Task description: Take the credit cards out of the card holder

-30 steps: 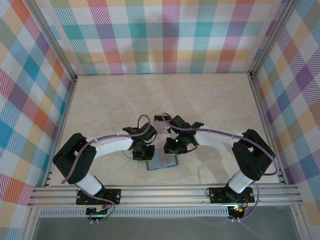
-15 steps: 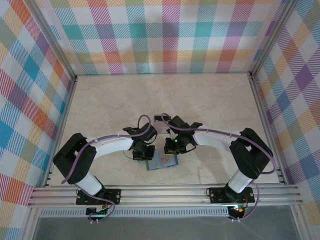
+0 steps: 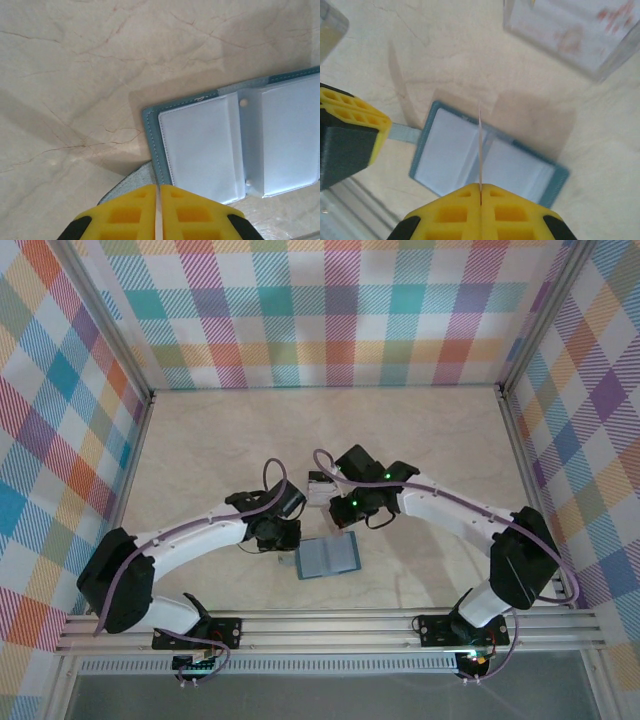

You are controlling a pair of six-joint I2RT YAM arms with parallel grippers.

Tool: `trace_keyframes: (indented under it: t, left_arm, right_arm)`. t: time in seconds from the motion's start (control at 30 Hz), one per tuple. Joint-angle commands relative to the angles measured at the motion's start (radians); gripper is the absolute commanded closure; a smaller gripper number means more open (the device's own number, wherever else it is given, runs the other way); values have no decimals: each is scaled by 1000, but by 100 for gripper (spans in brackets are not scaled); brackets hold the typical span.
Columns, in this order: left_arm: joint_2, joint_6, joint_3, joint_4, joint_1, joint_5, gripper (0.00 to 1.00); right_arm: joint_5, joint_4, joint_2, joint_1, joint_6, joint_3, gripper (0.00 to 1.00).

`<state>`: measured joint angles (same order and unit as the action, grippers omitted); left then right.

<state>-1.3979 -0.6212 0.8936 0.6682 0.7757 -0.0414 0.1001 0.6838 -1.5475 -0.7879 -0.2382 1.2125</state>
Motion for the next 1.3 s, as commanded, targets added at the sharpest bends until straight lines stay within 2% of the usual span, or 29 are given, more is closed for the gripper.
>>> trace_keyframes:
  t: [0.0,0.17,0.27,0.37,0.5,0.67,1.03,1.27]
  left_arm:
    - [56,-13,-20,40,-22,44,89]
    - [124,-14,-78,27,-73,38,85]
    - [145,-2,-102,35,-102,24,84]
    - [167,4,-129,41,-127,21,84]
    - [191,10,-161,37,-164,8,83]
    - [200,21,-180,31,-200,-8,83]
    - [178,41,-170,28,-228,-16,83]
    - [163,48,-163,25,-234,-26,83]
  right_arm:
    - [-69,86,-16,33,322,87,96]
    - [13,144,-94,64,737,208,98]
    - [25,219,-162,71,911,289,98]
    - [42,292,-240,88,1002,392,99]
    - [56,413,-365,111,1065,554,100]
    - [21,497,-467,125,1112,668,99]
    - [4,581,-630,131,1161,862,97]
    - [28,586,-695,131,1167,921,96]
